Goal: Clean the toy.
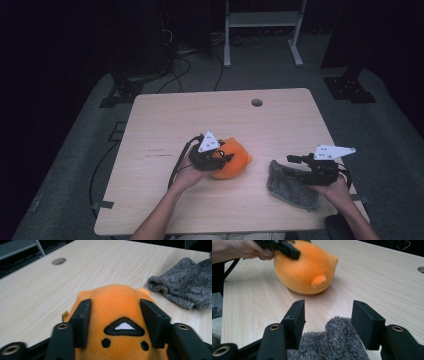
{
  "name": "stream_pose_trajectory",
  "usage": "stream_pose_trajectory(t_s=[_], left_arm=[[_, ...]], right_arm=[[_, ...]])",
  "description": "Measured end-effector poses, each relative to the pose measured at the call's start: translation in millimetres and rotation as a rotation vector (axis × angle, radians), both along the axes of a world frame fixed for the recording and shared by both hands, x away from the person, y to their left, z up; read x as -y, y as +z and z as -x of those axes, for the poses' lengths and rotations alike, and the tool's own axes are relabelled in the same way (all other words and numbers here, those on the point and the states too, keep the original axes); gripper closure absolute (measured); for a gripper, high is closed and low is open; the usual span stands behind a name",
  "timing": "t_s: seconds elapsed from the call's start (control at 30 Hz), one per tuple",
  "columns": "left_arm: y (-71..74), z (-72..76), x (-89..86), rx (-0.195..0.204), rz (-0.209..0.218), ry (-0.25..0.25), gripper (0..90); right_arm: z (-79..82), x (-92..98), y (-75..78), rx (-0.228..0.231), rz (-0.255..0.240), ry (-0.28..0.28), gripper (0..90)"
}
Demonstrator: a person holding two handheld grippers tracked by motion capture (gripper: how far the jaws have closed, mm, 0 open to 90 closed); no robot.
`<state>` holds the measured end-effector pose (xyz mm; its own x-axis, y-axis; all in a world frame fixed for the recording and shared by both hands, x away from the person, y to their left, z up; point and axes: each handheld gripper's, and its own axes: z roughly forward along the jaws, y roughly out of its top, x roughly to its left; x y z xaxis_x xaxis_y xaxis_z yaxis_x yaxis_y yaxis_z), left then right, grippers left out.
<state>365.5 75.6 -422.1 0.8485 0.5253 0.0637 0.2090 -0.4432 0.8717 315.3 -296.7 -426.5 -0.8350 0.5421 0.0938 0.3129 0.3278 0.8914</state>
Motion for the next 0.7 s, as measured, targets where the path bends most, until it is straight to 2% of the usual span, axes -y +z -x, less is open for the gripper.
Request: stream_pose_trajectory(t_s=[0.13, 0.23, 0.53, 0.7], left_arm=[[5.1, 2.5, -6.4, -0.015, 0.018, 0.012, 26.9], [10.8, 5.3, -13.9, -0.008, 0.020, 0.035, 20.6], [13.2, 14.4, -36.5, -0.014, 0.022, 0.059, 15.6], [11.9, 22.8, -46.5, -0.003, 0.021, 0.067, 15.1]], right_arm=[[-0.3, -0.5, -0.4, 0.001, 0.002, 0.004, 42.6], [-1.0, -1.3, -0.9, -0.004, -0.002, 0.000, 41.8], [-2.2, -5.1, -1.3, -0.011, 0.001, -0.003, 40.1], [-4.2, -8.4, -3.1, -0.015, 0.004, 0.001, 39.7]])
